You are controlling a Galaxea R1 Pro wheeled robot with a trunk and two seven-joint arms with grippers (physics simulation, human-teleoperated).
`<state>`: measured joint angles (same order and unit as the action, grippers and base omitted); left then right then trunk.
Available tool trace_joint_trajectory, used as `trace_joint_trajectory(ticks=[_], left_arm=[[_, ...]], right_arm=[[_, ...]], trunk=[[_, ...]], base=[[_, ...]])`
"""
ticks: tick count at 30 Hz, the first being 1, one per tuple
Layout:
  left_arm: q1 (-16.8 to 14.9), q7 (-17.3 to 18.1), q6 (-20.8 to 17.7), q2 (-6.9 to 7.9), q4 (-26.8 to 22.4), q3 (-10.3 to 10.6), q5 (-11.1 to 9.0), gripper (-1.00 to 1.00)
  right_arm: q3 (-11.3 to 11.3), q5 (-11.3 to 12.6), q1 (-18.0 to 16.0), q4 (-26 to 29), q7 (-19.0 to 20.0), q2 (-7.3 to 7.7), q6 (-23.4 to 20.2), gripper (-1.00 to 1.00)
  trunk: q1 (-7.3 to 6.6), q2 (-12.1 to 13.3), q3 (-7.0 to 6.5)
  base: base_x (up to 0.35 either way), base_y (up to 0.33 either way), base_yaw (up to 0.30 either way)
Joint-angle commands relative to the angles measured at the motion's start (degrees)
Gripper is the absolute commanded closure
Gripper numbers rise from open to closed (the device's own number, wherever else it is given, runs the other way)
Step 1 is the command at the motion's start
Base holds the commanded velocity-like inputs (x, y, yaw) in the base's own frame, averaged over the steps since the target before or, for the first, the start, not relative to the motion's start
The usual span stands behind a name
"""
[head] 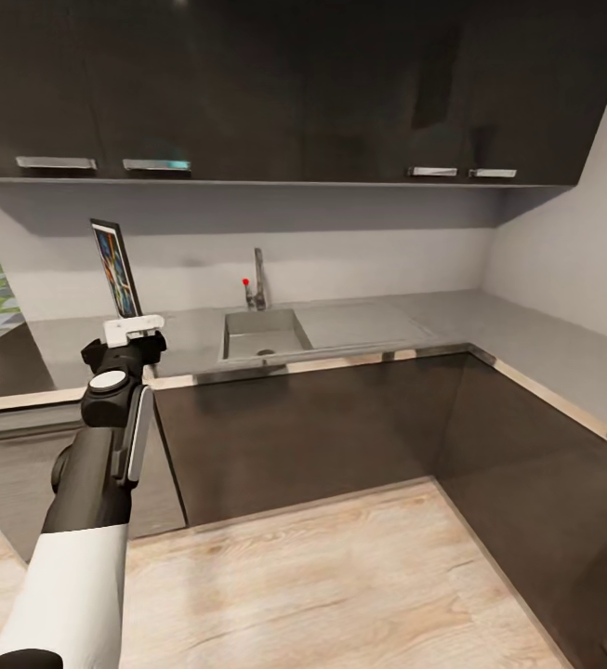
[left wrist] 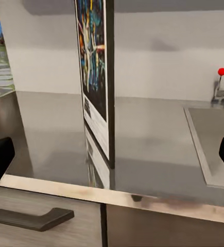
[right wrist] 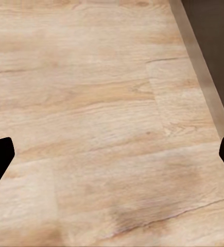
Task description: Pick up the poster from the kitchen countertop and hang it on one of the wall nails in the kitchen.
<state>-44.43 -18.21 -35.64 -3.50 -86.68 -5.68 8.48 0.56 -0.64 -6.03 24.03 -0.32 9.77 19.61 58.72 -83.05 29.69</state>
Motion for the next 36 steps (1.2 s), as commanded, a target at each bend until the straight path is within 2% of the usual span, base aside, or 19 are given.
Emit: trace_joint_trajectory(ticks=[1,19,20,21,25,29,31,32,33,34,36], left_arm=[[0.0,0.2,-0.4,-0.03,0.0,0.0,0.6,-1.00],[0.0,0.2,-0.3,0.32,0.4,-0.2,0.7,-1.00],[0.0,0.2,-0.3,0.42,0.5,-0.5,0.7,-1.00],[0.0,0.2,-0.3,0.49,0.5,-2.2,0.7,-1.00],[0.0,0.2,-0.3,0.56,0.5,-3.5,0.8,-1.00],[0.0,0.1,-0.2,0.68,1.2,-3.8,0.8,-1.00],[0.0,0.1,-0.1,0.96,2.0,-3.9,0.8,-1.00],[0.0,0.1,0.0,1.79,3.1,-4.2,0.8,-1.00],[0.0,0.1,0.0,1.79,3.1,-4.2,0.8,-1.00],[0.0,0.0,0.3,2.75,4.2,-4.4,0.8,-1.00],[0.0,0.0,0.7,3.57,5.3,-4.6,0.7,-1.00]], right_arm=[[0.1,-0.1,0.0,0.0,0.0,0.01,0.2,-1.00],[0.1,-0.1,0.0,-0.1,0.0,-0.01,0.2,-1.00],[0.1,-0.1,0.0,-0.1,0.0,-0.01,0.2,-1.00],[0.1,-0.1,0.0,-0.1,0.0,-0.01,0.2,-1.00],[0.1,-0.1,0.0,-0.1,0.0,-0.02,0.2,-1.00],[0.1,-0.1,0.0,-0.1,0.0,-0.08,0.2,-1.00],[0.1,-0.1,0.0,-0.1,0.0,-0.09,0.2,-1.00],[0.1,-0.1,0.0,-0.1,0.0,-0.09,0.2,-1.00],[0.1,-0.1,0.0,-0.1,0.0,-0.09,0.2,-1.00],[0.1,-0.1,0.0,-0.1,0.0,-0.10,0.2,-1.00],[0.1,-0.1,0.0,-0.1,0.0,-0.10,0.2,-1.00]], trunk=[[0.00,0.0,0.06],[0.00,0.0,0.06],[0.00,0.0,0.06],[0.00,0.0,0.06],[0.00,0.0,0.06],[0.00,0.0,0.06],[0.00,0.0,0.06],[0.00,0.0,0.06],[0.00,0.0,0.06],[0.00,0.0,0.06],[0.00,0.0,0.06]], base=[[0.052,0.000,0.003],[0.183,-0.091,0.000],[0.142,-0.060,0.000],[0.037,0.011,0.000],[0.076,0.110,0.000],[0.092,0.083,0.000],[0.040,0.036,0.000],[0.023,0.020,0.000],[0.023,0.020,0.000],[0.015,0.013,0.000],[0.010,0.009,0.000]])
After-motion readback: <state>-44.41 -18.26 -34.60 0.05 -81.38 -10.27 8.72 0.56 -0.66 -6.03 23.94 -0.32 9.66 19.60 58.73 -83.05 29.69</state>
